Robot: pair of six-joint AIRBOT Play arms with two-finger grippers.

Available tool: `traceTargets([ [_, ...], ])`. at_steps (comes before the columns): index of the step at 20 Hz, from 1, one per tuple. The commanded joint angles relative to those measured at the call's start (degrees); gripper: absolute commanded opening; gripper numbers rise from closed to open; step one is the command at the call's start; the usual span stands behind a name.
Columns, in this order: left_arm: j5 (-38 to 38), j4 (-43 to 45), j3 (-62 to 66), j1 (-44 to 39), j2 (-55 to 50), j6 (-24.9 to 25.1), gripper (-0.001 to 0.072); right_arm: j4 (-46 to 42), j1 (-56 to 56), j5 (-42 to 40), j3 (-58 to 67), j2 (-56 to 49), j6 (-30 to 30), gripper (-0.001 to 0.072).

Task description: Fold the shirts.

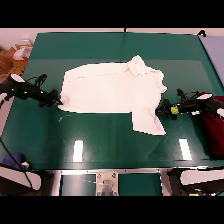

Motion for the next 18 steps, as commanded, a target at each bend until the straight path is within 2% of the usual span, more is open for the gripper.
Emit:
traceTargets([
  [1, -0.5, -0.1, 0.1, 0.0, 0.0, 0.0, 0.0022, -3.2, 0.5, 1.0, 0.2, -0.5, -0.5, 0.0015],
  [9, -1.8, 4.0, 0.2, 0.0, 0.5, 0.0, 0.0021, -6.0, -9.9, 3.8, -2.2, 11.6, 1.3, 0.0015],
  [16, -2.3, 4.0, 0.2, 0.0, 0.5, 0.0, 0.0022, -5.7, -10.0, 4.2, -5.8, 12.9, 1.3, 0.0016],
  [17, -2.5, 4.0, 0.2, 0.0, 0.5, 0.0, 0.0022, -5.7, -10.0, 3.8, -5.5, 12.8, 1.3, 0.0085],
  [18, -2.6, 3.9, 0.2, 0.0, 0.5, 0.0, 0.0022, -5.7, -10.0, 2.9, -5.0, 12.8, 1.3, 0.0361],
])
